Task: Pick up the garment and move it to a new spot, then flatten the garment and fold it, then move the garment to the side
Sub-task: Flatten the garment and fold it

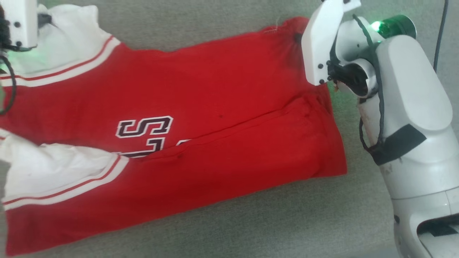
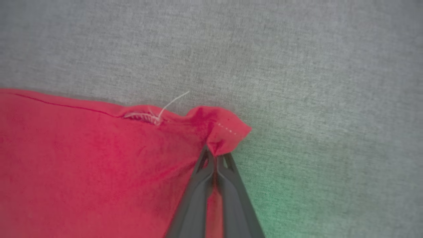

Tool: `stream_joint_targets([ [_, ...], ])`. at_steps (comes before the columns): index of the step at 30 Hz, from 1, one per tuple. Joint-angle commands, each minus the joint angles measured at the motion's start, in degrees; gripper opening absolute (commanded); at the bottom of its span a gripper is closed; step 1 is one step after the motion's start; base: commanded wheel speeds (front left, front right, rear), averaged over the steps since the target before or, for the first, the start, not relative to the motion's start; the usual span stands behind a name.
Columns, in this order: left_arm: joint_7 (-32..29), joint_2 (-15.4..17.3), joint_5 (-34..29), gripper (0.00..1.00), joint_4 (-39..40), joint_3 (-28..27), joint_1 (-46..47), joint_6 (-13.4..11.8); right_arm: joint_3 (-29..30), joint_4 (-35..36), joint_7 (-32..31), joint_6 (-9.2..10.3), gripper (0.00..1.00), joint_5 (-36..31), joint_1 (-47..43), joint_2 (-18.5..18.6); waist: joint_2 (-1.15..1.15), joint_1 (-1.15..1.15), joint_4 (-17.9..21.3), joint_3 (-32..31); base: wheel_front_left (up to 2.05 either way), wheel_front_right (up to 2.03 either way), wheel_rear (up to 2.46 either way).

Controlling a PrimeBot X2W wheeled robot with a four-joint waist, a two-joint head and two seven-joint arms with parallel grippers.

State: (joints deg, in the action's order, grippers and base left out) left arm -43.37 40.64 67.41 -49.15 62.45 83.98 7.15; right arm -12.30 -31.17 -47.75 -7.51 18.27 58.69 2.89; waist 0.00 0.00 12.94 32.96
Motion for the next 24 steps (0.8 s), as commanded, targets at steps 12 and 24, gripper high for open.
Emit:
stream_joint_targets([
  [12,0.91,-0.78,2.05,0.0,5.44,1.44,-2.82,0.31,4.69,7.83,-0.17,0.05,0.0,-5.84,-8.49,0.0,0.0,0.0,-6.08,-8.12,0.0,0.0,0.0],
  [24,2.21,4.98,2.6,0.0,20.72,2.81,-10.17,-3.33,5.95,22.97,-6.34,0.05,0.0,-6.4,-20.01,0.94,0.0,0.0,-9.65,-14.14,0.0,0.0,0.0],
])
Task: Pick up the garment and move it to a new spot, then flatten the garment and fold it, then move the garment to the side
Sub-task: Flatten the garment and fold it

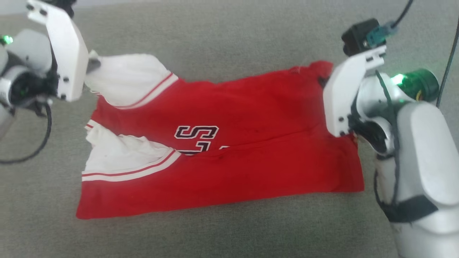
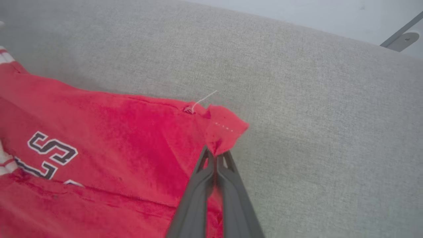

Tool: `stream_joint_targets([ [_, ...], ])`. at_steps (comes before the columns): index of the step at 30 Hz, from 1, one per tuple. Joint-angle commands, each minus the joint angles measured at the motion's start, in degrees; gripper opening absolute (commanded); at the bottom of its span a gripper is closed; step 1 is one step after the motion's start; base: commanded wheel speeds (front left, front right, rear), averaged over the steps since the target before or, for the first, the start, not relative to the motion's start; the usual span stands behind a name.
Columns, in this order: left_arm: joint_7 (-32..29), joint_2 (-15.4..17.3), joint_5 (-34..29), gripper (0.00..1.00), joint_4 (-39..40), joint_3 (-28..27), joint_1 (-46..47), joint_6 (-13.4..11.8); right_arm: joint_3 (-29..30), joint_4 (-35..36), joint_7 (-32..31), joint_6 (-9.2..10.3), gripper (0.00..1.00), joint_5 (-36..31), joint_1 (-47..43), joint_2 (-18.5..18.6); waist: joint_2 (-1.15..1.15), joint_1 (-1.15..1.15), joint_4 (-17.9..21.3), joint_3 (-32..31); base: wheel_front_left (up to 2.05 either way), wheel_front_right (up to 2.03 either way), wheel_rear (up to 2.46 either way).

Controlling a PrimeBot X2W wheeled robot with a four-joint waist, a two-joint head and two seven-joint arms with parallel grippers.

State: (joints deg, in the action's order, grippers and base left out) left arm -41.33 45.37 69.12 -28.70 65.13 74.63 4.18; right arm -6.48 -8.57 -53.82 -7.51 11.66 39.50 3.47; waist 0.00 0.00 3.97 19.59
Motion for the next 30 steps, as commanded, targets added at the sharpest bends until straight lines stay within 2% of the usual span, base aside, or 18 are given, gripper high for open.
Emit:
stream_joint_targets([
  [1,0.29,1.13,1.15,0.0,2.42,0.18,-1.8,-1.17,0.24,1.72,-0.87,0.05,0.0,0.5,-1.9,0.83,0.0,0.0,-0.89,-1.08,0.0,0.0,0.0],
  [2,0.29,1.13,1.15,0.0,2.42,0.18,-1.8,-1.17,0.24,1.72,-0.87,0.05,0.0,0.5,-1.9,0.83,0.0,0.0,-0.89,-1.08,0.0,0.0,0.0],
  [3,0.52,2.94,1.04,0.0,6.72,0.23,-3.81,-2.97,0.38,4.61,-1.88,0.05,0.0,1.17,-3.96,1.98,0.0,0.0,-1.28,-1.65,0.0,0.0,0.0],
  [4,0.52,2.94,1.04,0.0,6.72,0.23,-3.81,-2.97,0.38,4.61,-1.88,0.05,0.0,1.17,-3.96,1.98,0.0,0.0,-1.28,-1.65,0.0,0.0,0.0],
  [7,1.17,6.17,2.1,0.0,13.48,0.18,-7.23,-6.31,0.63,7.99,-3.33,0.05,0.0,2.27,-7.4,3.88,0.0,0.0,-1.48,-2.26,0.0,0.0,0.0],
  [8,1.66,8.25,2.99,0.0,18.04,0.1,-9.64,-8.52,1.06,9.69,-4.32,0.05,0.0,3.12,-9.71,5.07,0.0,0.0,-1.55,-2.47,0.0,0.0,0.0],
  [14,4.65,13.58,4.73,0.0,29.2,0.54,-16.7,-14.13,3.15,11.68,-5.77,0.05,0.0,5.14,-15.85,7.63,0.0,0.0,-1.75,-3.02,0.0,0.0,0.0],
  [17,6.19,15.07,5.86,0.0,32.06,1.24,-20.24,-15.8,3.79,10.93,-5.31,0.05,0.0,5.83,-18.22,7.88,0.0,0.0,-1.75,-3.19,0.0,0.0,0.0],
  [22,8.03,14.44,8.32,0.0,31.69,2.78,-25.51,-16.59,4.72,7.29,-3.95,0.05,0.0,6.02,-20.08,7.1,0.0,0.0,-1.69,-3.72,0.0,0.0,0.0],
  [23,8.24,14.06,8.15,0.0,31.21,3.17,-26.09,-16.19,4.88,6.69,-3.53,0.05,0.29,5.93,-19.92,6.93,0.0,0.0,-1.68,-3.81,0.0,0.0,0.0],
  [24,8.85,13.44,8.23,0.05,30.39,3.27,-26.64,-15.91,4.76,5.95,-3.15,0.05,0.38,5.79,-19.73,6.94,0.0,0.0,-1.71,-3.97,0.0,0.0,0.0],
  [25,9.09,12.89,8.71,0.19,29.41,3.45,-27.21,-15.62,4.83,5.28,-2.76,0.05,0.75,5.99,-19.53,6.81,0.0,0.0,-1.73,-4.14,0.0,0.0,0.0],
  [26,9.36,12.38,8.93,0.26,28.57,3.61,-27.61,-15.11,5.05,4.86,-2.14,0.05,1.0,6.13,-19.07,6.59,0.0,0.0,-1.77,-4.37,0.0,0.0,0.0],
  [27,10.03,11.83,9.27,0.44,27.58,3.42,-27.94,-14.76,5.0,4.46,-1.77,0.05,1.0,5.77,-18.78,6.76,0.0,0.0,-1.81,-4.67,0.0,0.0,0.0],
  [28,10.57,11.4,9.48,1.0,26.5,3.29,-28.13,-14.49,4.87,4.01,-1.69,0.05,1.0,5.54,-18.68,6.87,0.0,0.0,-1.8,-4.99,0.0,0.0,0.0],
  [30,11.98,10.62,9.69,1.0,24.98,2.98,-28.65,-13.44,5.15,3.66,-1.34,0.05,1.0,5.76,-18.42,6.46,0.0,0.0,-1.69,-5.8,0.0,0.0,0.0],
])
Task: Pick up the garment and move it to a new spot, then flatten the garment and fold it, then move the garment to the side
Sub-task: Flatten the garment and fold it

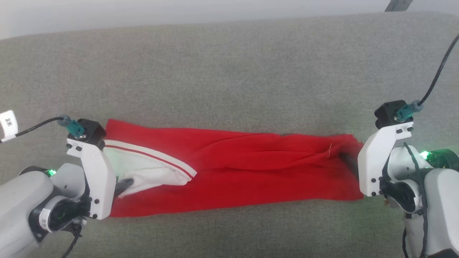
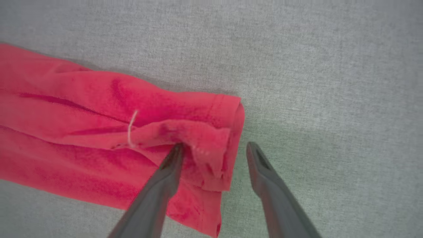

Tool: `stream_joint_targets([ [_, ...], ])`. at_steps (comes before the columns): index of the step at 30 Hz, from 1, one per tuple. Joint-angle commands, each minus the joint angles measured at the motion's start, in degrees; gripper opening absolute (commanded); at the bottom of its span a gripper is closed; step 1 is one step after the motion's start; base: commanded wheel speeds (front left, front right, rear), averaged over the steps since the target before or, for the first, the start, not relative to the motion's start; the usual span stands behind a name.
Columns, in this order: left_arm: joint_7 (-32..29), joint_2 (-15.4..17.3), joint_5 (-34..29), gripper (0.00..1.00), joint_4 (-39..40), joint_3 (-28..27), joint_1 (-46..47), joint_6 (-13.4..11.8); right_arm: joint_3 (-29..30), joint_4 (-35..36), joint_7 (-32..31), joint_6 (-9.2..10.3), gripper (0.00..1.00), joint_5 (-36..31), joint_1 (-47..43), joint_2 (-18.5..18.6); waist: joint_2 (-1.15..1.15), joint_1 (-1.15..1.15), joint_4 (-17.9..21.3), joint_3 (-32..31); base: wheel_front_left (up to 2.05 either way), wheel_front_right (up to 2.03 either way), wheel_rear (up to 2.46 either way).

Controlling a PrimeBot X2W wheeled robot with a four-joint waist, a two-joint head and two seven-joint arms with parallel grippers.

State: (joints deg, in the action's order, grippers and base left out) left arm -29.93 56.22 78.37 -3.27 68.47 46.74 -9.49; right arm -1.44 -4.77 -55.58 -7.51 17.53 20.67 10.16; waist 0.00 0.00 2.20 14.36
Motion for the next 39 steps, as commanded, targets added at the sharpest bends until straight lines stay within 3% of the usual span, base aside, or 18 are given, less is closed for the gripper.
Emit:
stream_joint_targets([
  [1,1.4,-0.48,0.59,1.0,-1.03,-0.59,-1.07,0.57,0.17,-0.07,0.44,0.05,1.0,-0.13,0.45,-0.19,0.0,0.0,0.1,-0.98,0.0,0.0,0.0],
  [8,10.44,-1.15,-0.57,1.0,-2.68,-2.57,-3.59,1.49,3.82,2.53,-0.75,0.05,1.0,0.79,-1.84,-1.3,0.0,0.0,-0.17,-3.66,0.0,0.0,0.0],
  [14,22.83,-1.29,-2.74,1.0,-3.94,-5.32,-6.47,2.33,7.82,4.18,-1.07,0.04,1.0,-0.07,-3.18,-1.89,0.0,0.0,-1.09,-4.22,0.0,0.0,0.0],
  [23,40.84,-1.28,-3.65,1.0,-7.14,-9.69,-12.14,2.41,11.25,1.08,-2.86,0.05,1.0,0.76,-3.64,-2.59,0.0,0.0,-3.55,-3.62,0.0,0.0,0.0],
  [26,43.99,-1.67,-4.05,1.0,-8.59,-11.84,-14.06,2.12,11.77,-0.88,-2.98,0.05,1.0,0.84,-3.46,-2.57,0.0,0.0,-4.86,-3.31,0.0,0.0,0.0],
  [29,45.07,-2.5,-4.81,1.0,-10.05,-15.47,-16.4,2.32,12.03,-3.15,-2.99,0.05,1.0,1.36,-2.98,-2.96,0.0,0.0,-6.08,-3.08,0.0,0.0,0.0],
  [33,45.14,-5.5,-8.25,1.0,-11.82,-25.45,-20.87,2.89,11.58,-7.25,-3.06,0.05,1.0,2.23,-1.93,-2.73,0.0,0.0,-7.74,-2.64,0.0,0.0,0.0],
  [39,45.18,-10.65,-14.34,1.0,-14.29,-38.39,-28.59,6.0,9.61,-14.39,-3.08,0.05,1.0,2.46,-0.28,-2.1,0.0,0.0,-9.26,-2.17,0.0,0.0,0.0],
])
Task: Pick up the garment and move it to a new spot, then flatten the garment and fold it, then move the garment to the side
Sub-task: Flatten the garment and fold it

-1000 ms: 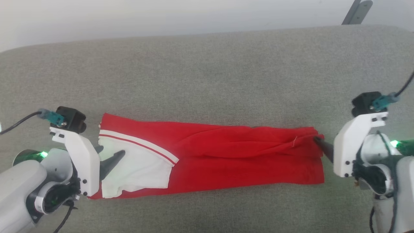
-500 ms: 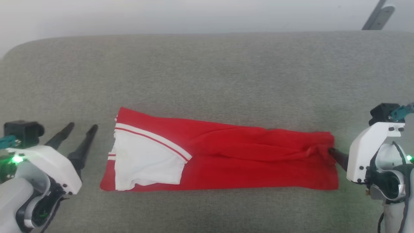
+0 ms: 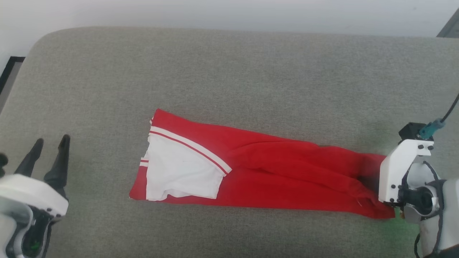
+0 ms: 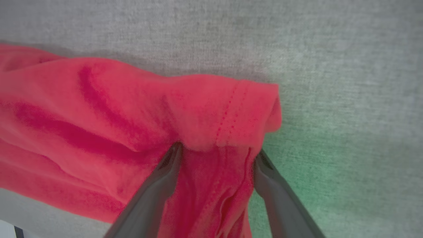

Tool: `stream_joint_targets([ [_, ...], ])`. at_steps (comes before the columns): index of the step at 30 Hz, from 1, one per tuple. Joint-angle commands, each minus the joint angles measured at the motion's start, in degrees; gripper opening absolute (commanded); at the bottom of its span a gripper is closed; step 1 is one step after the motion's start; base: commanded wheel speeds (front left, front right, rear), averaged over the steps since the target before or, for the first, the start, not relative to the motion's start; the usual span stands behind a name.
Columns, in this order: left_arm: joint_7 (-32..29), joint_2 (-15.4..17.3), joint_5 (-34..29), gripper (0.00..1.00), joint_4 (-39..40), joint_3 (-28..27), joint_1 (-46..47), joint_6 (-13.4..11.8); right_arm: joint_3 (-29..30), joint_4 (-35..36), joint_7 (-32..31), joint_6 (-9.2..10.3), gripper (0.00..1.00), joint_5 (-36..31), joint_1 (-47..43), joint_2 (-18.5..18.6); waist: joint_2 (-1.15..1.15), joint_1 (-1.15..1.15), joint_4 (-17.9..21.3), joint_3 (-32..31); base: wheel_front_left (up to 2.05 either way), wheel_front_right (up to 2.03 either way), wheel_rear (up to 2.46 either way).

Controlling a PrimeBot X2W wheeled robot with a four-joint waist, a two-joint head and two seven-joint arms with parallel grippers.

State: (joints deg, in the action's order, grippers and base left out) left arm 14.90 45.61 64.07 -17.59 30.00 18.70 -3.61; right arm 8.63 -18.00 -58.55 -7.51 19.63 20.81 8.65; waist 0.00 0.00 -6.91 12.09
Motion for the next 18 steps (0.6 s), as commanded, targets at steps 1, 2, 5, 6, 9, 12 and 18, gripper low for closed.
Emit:
stream_joint_targets([
  [1,0.33,-1.07,-1.06,1.0,-0.38,-1.64,-1.75,0.82,-0.82,-2.19,0.11,0.05,0.84,0.45,-0.08,-0.35,0.0,0.0,-0.37,0.18,0.0,0.0,0.0],
  [2,0.35,-1.85,-2.35,1.0,-0.82,-3.35,-2.66,1.32,-1.81,-3.18,-0.22,0.04,0.38,0.74,0.1,-0.01,0.0,0.0,-0.51,0.21,0.0,0.0,0.0],
  [5,0.35,-4.42,-4.58,1.0,-1.5,-8.41,-4.71,2.98,-2.51,-4.79,0.8,0.04,0.0,1.86,0.91,0.72,0.0,0.0,-0.84,0.33,0.0,0.0,0.0],
  [6,0.35,-5.27,-5.37,1.0,-1.78,-10.33,-5.41,3.38,-2.63,-5.01,1.19,0.04,0.0,2.21,1.22,0.95,0.0,0.0,-0.91,0.37,0.0,0.0,0.0],
  [9,0.35,-7.38,-7.39,1.0,-2.32,-14.52,-7.4,4.78,-1.93,-5.21,1.66,0.05,0.0,3.42,2.33,1.59,0.0,0.0,-0.84,0.45,0.0,0.0,0.0],
  [12,0.36,-9.04,-9.26,1.0,-2.74,-18.05,-8.77,6.1,-0.99,-4.38,1.38,0.06,0.0,4.25,3.15,2.54,0.0,0.0,-0.59,0.55,0.0,0.0,0.0],
  [18,0.36,-11.73,-11.98,1.0,-2.82,-22.14,-10.09,8.15,3.29,-2.74,2.7,0.13,0.0,3.01,4.43,5.38,0.0,0.0,-0.06,0.98,0.0,0.0,0.0],
])
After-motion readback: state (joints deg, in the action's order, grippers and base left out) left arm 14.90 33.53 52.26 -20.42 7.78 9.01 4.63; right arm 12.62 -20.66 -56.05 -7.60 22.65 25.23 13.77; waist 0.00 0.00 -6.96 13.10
